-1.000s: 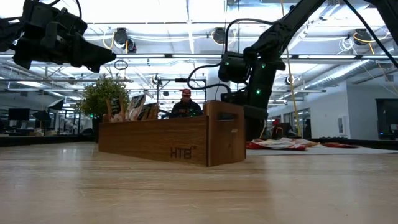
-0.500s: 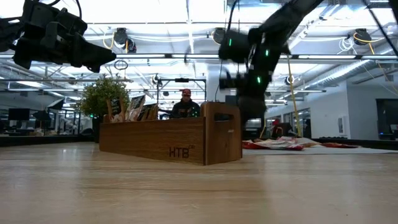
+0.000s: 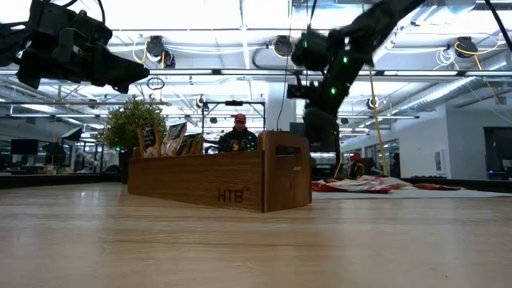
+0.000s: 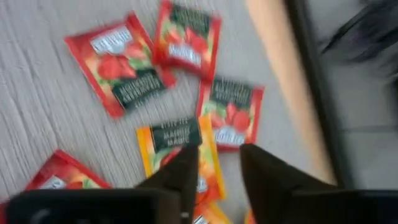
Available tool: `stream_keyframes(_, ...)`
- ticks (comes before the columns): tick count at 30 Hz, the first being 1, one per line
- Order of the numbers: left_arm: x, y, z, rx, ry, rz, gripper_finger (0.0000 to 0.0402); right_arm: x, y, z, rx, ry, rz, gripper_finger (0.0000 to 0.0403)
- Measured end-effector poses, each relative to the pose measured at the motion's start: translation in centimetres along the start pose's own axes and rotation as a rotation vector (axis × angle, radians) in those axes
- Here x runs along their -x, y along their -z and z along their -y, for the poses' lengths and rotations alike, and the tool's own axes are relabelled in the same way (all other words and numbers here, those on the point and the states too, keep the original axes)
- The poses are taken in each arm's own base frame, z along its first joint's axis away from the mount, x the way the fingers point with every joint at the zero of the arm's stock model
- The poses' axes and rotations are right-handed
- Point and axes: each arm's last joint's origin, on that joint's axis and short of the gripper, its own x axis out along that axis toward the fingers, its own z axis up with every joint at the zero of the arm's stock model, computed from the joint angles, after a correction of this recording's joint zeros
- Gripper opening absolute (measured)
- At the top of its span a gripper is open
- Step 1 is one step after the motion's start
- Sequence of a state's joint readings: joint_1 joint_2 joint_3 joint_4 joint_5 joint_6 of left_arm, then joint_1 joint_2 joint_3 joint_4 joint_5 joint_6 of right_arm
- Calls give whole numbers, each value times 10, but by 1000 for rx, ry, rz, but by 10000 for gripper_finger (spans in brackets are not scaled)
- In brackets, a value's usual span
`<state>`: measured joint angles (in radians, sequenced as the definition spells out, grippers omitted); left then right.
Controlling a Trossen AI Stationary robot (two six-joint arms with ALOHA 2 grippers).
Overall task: Pick & Place Tea
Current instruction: Put the yellow tea bag into the middle section of the wooden organizer
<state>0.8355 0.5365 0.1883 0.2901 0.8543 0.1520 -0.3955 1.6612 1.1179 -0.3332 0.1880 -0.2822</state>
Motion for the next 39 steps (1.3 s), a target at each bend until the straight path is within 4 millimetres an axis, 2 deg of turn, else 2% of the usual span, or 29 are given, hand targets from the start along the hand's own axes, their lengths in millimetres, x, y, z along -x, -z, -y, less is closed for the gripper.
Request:
stream_keyframes(3,0,0,0,0,0,0,118,-14,12,19,-96,-105,-26,172)
stream_keyframes(5,0,0,0,0,0,0,118,-23,16,24,-122,-154,-29,208)
stream_keyframes(9,0,0,0,0,0,0,118,-45,22,13,-75,-217,-78,255)
stream_keyframes(14,0,0,0,0,0,0,118,-65,30,2,-55,-240,-147,266)
stream_keyframes(18,0,0,0,0,0,0,118,-69,35,-3,-52,-237,-210,245)
stream_keyframes(21,0,0,0,0,0,0,118,-66,35,-5,-46,-237,-217,213)
stream_keyframes(24,0,0,0,0,0,0,118,-61,32,-6,-51,-223,-207,164)
stream_keyframes(30,0,0,0,0,0,0,118,-55,26,-13,-29,-221,-172,28)
stream_keyframes(31,0,0,0,1,0,0,118,-55,24,-15,-8,-219,-165,16)
stream_keyframes(35,0,0,0,1,0,-1,118,-52,17,-28,61,-164,-134,8)
stream_keyframes(39,0,0,0,1,0,-1,118,-30,4,-44,136,-68,-77,5)
